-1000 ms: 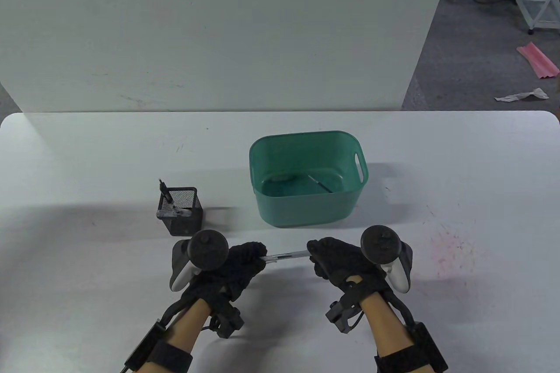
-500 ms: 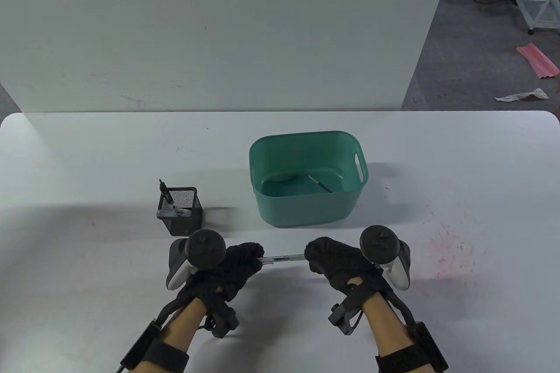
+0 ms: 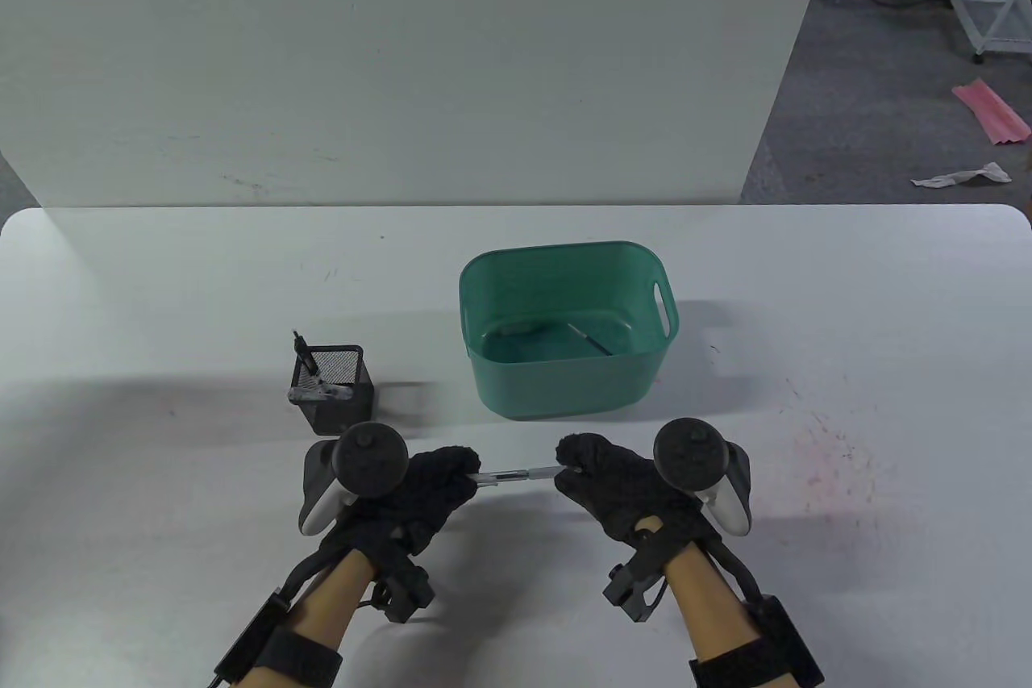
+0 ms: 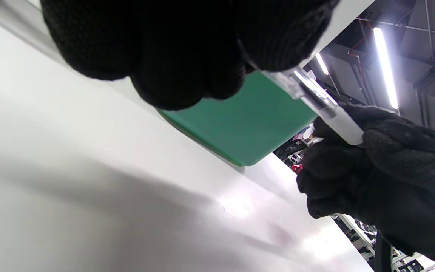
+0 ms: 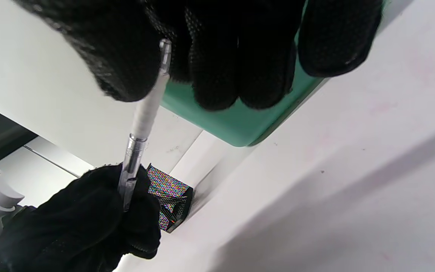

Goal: Disassemble pens into components

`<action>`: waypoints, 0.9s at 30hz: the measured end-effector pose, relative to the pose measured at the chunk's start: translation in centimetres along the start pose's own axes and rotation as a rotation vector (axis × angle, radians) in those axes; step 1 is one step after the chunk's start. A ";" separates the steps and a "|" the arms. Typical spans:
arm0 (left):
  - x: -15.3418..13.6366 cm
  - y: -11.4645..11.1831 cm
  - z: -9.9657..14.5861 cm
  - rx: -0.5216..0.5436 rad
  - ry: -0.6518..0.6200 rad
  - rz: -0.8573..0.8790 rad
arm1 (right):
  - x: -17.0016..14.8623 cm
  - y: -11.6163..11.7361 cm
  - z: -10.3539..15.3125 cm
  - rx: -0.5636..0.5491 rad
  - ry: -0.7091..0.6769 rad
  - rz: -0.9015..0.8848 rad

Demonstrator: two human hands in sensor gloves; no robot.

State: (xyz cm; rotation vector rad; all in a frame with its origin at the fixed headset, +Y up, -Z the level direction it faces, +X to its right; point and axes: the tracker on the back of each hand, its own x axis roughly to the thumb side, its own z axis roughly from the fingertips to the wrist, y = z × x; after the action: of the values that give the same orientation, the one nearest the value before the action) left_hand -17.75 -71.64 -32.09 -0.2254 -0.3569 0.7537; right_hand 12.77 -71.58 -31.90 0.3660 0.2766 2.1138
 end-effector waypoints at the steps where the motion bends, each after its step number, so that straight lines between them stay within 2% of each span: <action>1: 0.0 0.1 0.1 0.004 0.000 0.004 | -0.1 0.0 0.1 0.002 0.001 0.009; 7: 0.3 0.4 0.4 0.005 -0.015 0.016 | -0.3 0.2 0.0 -0.020 0.006 -0.044; 10: 0.0 0.5 0.3 0.001 -0.007 0.009 | 0.0 0.1 0.0 -0.025 -0.039 -0.104; 13: -0.2 0.6 0.3 -0.002 -0.002 0.051 | 0.0 0.0 0.0 0.035 -0.029 -0.038; 19: 0.1 0.4 0.3 -0.011 -0.011 0.025 | -0.2 0.2 0.0 -0.023 -0.015 -0.105; 25: -0.2 0.5 0.3 -0.009 0.001 0.049 | 0.0 0.0 0.2 0.030 -0.030 -0.052; 27: -0.2 0.6 0.4 -0.011 0.003 0.051 | -0.2 0.1 0.3 -0.021 -0.019 -0.081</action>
State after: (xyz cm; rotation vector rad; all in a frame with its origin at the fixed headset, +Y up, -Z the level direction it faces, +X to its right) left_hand -18.39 -71.39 -32.00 -0.2470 -0.3532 0.8014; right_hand 12.91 -71.80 -31.65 0.3563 0.2542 2.0310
